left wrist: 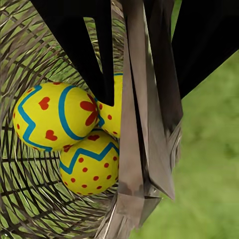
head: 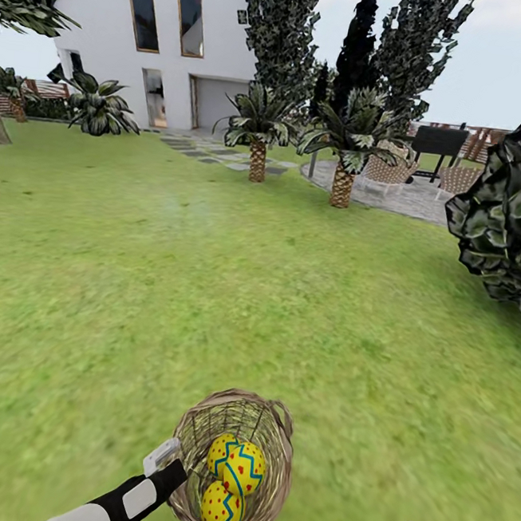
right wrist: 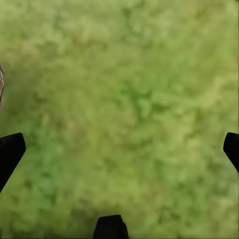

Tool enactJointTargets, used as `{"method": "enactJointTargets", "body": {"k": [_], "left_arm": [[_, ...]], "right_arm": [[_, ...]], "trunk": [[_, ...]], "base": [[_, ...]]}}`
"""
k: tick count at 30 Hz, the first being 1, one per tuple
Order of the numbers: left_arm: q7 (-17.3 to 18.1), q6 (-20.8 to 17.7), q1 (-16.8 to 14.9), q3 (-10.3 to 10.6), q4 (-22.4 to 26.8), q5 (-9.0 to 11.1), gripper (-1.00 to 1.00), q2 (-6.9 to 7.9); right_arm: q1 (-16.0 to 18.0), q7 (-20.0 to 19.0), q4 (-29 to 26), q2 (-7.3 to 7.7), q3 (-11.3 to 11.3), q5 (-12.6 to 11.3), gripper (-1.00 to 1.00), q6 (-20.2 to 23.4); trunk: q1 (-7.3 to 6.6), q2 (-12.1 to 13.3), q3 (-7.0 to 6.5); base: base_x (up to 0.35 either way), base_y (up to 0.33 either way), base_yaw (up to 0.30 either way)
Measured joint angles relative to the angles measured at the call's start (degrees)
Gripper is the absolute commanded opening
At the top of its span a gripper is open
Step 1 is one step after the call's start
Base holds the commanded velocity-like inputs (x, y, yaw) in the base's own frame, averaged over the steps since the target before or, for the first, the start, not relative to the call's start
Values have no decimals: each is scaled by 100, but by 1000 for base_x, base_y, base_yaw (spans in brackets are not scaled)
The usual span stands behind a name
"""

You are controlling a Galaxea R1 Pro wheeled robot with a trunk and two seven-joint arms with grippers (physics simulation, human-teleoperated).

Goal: Take the three Easter eggs out of the wicker basket on the lawn in the garden, then place them on the lawn next to a single tree (choose any tree) so that all three eggs are next to the same tree and none are left in the basket.

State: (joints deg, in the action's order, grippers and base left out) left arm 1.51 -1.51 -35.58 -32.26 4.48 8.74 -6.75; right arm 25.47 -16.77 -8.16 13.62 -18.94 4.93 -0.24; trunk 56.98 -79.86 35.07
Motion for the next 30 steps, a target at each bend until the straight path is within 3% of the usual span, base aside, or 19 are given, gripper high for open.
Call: {"method": "enactJointTargets", "body": {"k": [30], "left_arm": [[0, 0, 0, 4, 0, 0, -100, 0]], "right_arm": [[0, 6, 32, -8, 2, -1, 100, 0]], "trunk": [[-659, 1204, -367]], "base": [[0, 0, 222]]}}
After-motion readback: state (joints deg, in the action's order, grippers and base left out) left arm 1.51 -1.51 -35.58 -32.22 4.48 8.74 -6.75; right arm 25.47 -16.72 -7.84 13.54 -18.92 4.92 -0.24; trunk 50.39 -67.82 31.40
